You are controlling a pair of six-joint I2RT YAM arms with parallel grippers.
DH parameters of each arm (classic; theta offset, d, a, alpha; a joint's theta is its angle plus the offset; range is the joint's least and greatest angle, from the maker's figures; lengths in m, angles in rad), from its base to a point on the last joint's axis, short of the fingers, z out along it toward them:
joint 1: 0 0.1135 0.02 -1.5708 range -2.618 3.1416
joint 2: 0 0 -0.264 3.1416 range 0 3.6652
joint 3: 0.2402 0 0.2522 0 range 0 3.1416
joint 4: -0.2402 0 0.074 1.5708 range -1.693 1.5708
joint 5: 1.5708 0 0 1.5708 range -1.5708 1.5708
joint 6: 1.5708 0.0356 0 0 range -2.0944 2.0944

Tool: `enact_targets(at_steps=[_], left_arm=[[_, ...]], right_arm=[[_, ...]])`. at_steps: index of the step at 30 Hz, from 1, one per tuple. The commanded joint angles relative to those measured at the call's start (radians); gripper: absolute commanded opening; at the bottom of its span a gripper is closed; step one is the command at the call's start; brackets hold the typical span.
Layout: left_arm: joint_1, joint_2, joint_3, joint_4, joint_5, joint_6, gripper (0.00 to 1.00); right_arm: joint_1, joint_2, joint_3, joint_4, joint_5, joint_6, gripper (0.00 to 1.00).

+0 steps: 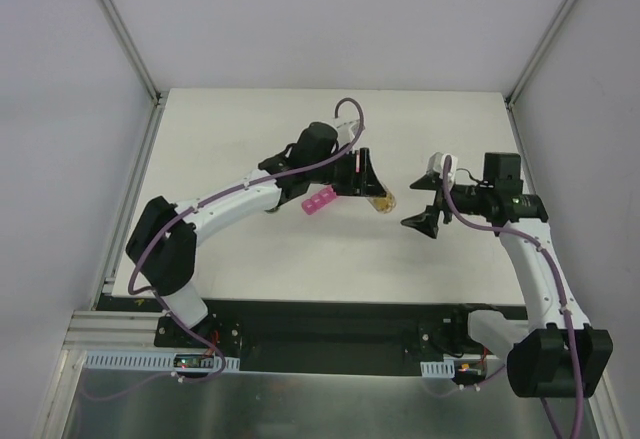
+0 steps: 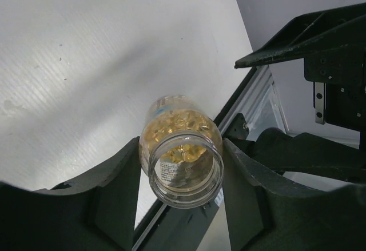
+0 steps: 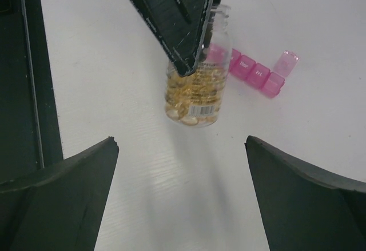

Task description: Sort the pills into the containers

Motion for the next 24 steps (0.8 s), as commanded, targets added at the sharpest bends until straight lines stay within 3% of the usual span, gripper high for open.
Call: enact_targets(at_steps=[1,10,24], left_arm=[[-0.006,-0.085,-0.049,0.168,-0.002,-0.107,0.26],[-0.006,-0.134,-0.13,0.279,-0.051,-0.201,0.25],[-0.007,-0.148,-0.117,0.251,-0.044,-0.204,0.25]], right_arm=[[0.096,-0.028,0.041,0.195,0.11,0.193,0.97],[0.21,-0.002,0.057,0.315,0.183,0.356,0.97],[0.262,0.129,0.078,0.442,0.236,0.352,0.97]])
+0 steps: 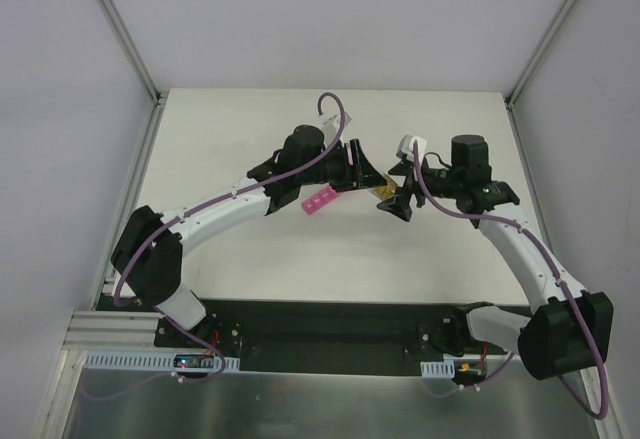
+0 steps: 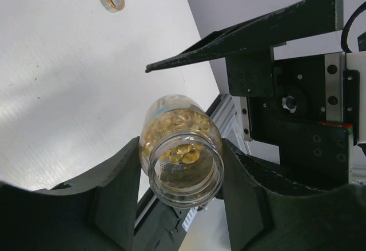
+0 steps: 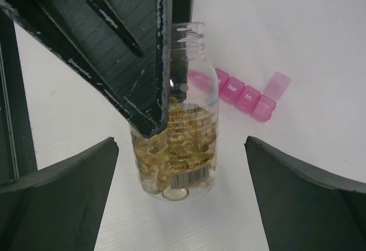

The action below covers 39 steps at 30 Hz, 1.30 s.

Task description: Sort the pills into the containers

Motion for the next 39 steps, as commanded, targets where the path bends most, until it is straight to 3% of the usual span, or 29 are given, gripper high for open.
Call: enact_targets(at_steps=[1,5,12,14,17,20,23,24,28,34,39], left_arm=[[-0.008,-0.05,0.014,0.04,0.006,-0.017,0.25],[-0.008,-0.054,0.014,0.042,0.005,-0.019,0.25],[-0.008,-0.057,0.006,0.048,-0.001,-0.025,0.25],[-0.008,-0.059,0.005,0.048,-0.006,-0.025,0.26],[-0.008,-0.065,0.002,0.05,-0.011,-0.025,0.28],[-0.006,-0.071,0.0,0.053,-0.014,-0.028,0.32],[-0.006,-0.08,-0.002,0.053,-0.015,-0.025,0.52],[-0.006,-0.091,-0.003,0.051,-0.018,-0.02,0.63],[0.006,-0.132,-0.015,0.028,-0.057,0.023,0.78],[0.051,-0.217,-0.015,-0.087,-0.106,0.165,0.81],[0.063,-0.338,-0.069,-0.193,-0.225,0.495,0.88]], right_arm=[[0.016,0.029,0.058,0.087,0.0,0.011,0.97],[0.03,0.04,0.065,0.113,-0.017,0.013,0.99],[0.047,0.051,0.065,0.115,-0.034,0.024,0.75],[0.048,0.046,0.062,0.115,-0.038,0.021,0.61],[0.047,0.04,0.062,0.09,-0.044,0.005,0.51],[0.047,0.032,0.06,0.067,-0.052,-0.012,0.48],[0.047,0.022,0.06,0.049,-0.057,-0.018,0.47],[0.047,0.019,0.062,0.041,-0.06,-0.019,0.47],[0.045,0.0,0.068,-0.009,-0.063,-0.048,0.46],[0.025,-0.017,0.066,-0.08,-0.061,-0.07,0.46],[-0.045,-0.018,0.057,-0.118,-0.087,-0.076,0.45]])
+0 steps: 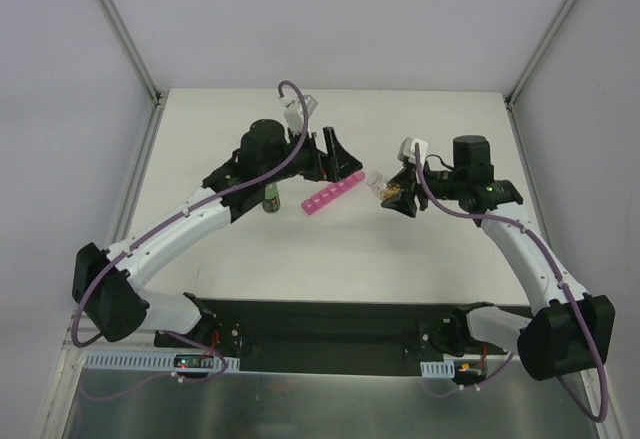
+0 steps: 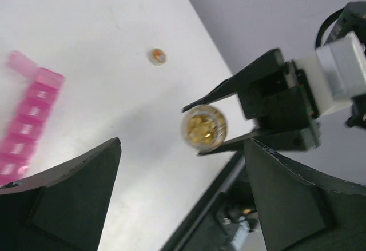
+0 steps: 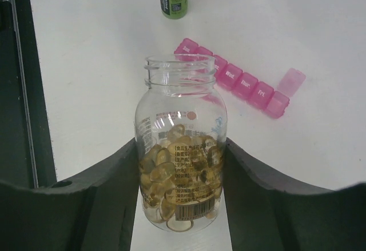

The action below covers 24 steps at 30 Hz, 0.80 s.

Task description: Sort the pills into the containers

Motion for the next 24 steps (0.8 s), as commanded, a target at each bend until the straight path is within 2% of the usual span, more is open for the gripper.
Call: enact_targets(at_steps=[1,5,8,17,20,24], left_arm=[[0.01,-0.132,-0.088,-0.082,-0.105,0.391,0.88],[0.01,-0.195,-0.206,-0.109,-0.072,0.613,0.91],[0.01,-0.127,-0.216,-0.184,-0.047,0.678,0.92],[0.01,0.197,-0.044,-0.269,-0.073,0.704,0.88],[0.01,0.272,0.016,-0.278,-0.084,0.718,0.88],[0.022,0.294,0.041,-0.278,-0.079,0.708,0.87]], right_arm=[[-0.057,-0.027,0.028,-0.04,-0.054,-0.032,0.45],[-0.083,-0.016,0.033,-0.06,-0.052,-0.029,0.45],[-0.094,-0.01,0.036,-0.064,-0.045,-0.017,0.45],[-0.113,-0.002,0.031,-0.068,-0.034,0.008,0.45],[-0.115,0.022,0.045,-0.083,-0.008,0.005,0.45],[-0.114,0.126,0.112,-0.157,0.018,-0.05,0.45]])
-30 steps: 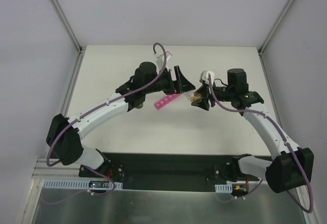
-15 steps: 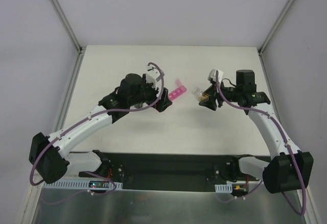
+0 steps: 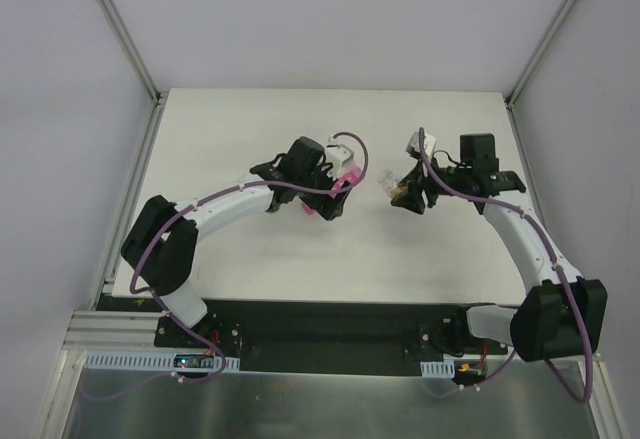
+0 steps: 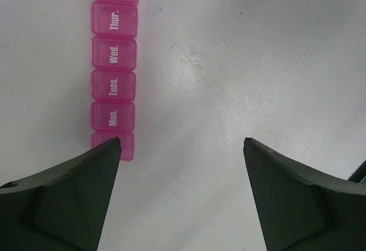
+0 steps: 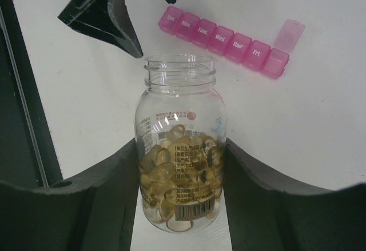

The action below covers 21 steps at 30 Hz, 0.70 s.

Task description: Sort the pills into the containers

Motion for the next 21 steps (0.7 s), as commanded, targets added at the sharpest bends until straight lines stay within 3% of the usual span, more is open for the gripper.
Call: enact_targets(at_steps=[1,10,21], left_arm=[[0.016,-0.012,0.05,-0.014,-0.007,0.016,0.87],[0.045,-0.246,-0.01,-0.042,0.029,0.018,0.88],[0.059,-0.548,-0.145,-0.072,-0.016,0.097,0.9]], right_arm=[[-0.006,0.098,0.105,-0.086,0.019,-0.064,0.45],[0.002,0.39,0.355,-0.293,0.037,-0.295,0.45],[0.028,0.612,0.539,-0.349,0.065,-0.407,0.45]])
